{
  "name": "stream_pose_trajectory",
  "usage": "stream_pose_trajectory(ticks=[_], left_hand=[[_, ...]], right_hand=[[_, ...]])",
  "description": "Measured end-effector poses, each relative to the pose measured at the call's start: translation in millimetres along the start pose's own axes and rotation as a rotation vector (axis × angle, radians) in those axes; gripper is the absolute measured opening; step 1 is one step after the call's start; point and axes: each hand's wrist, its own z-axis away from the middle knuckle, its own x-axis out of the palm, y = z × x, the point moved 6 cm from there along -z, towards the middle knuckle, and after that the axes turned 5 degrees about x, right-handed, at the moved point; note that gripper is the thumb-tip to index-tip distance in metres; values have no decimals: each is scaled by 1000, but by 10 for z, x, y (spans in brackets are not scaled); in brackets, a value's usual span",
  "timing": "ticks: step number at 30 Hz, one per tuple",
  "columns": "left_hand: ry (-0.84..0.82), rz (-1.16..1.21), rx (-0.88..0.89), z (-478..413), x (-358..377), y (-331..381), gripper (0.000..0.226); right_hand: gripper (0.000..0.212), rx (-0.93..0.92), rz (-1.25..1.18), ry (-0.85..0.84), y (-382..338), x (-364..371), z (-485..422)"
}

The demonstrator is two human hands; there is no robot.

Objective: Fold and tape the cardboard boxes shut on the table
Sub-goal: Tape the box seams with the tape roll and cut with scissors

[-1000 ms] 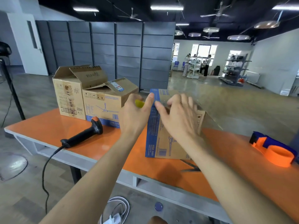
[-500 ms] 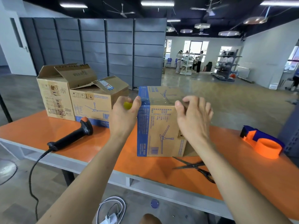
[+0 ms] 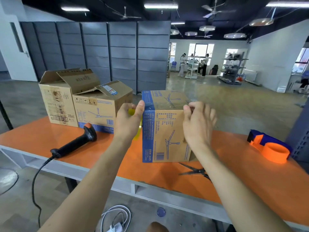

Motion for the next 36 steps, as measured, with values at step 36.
stream_pose_trajectory(ticks=[36], left_hand=[[27,104,-265,326,-48,-396,17]], right_hand=[[75,-435,-4,-188,-200,-364,59]])
